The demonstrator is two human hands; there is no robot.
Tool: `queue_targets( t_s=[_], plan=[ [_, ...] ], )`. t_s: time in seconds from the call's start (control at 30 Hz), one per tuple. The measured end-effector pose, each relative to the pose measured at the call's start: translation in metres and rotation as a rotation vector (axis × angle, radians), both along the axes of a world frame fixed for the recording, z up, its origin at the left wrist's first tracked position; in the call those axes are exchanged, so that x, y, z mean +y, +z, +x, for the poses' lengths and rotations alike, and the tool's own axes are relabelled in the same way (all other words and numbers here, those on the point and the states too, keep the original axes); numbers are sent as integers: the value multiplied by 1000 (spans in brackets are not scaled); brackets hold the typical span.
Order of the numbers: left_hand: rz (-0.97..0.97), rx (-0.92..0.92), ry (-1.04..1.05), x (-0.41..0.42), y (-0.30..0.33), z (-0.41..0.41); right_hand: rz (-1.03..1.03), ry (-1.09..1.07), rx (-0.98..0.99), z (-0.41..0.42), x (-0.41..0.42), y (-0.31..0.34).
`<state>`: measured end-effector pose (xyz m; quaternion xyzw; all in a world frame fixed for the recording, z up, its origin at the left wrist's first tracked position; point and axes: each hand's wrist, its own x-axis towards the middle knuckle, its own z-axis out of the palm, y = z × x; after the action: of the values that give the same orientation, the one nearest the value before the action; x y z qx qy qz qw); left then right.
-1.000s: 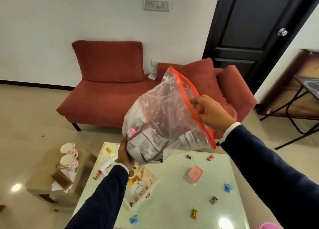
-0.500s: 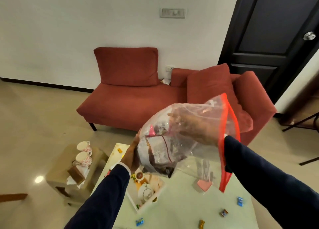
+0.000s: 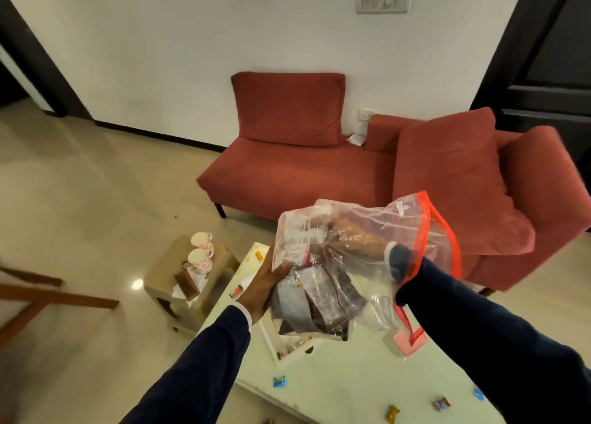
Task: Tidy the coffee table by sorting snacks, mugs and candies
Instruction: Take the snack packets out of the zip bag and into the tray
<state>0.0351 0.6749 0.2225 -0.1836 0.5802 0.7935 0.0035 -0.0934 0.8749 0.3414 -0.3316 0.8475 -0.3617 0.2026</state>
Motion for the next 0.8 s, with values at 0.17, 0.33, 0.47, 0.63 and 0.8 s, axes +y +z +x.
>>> queue_targets(
  t_s=[0.17, 0.33, 0.47, 0.63, 0.8],
  plan=[
    [-3, 28, 157, -20, -4, 14, -79, 17, -145, 0, -23, -20],
    [17, 2, 248, -39, -12, 21, -85, -32, -38, 1, -39, -39],
    [-18, 2, 288, -53, -21, 25, -18, 60, -26, -1, -42, -52],
    [-54, -21, 344, -83, -44, 33, 154, 192, 121, -9, -48, -68],
    [66, -99, 460, -147, -81, 36, 110, 30, -82, -21, -63, -95]
  ],
)
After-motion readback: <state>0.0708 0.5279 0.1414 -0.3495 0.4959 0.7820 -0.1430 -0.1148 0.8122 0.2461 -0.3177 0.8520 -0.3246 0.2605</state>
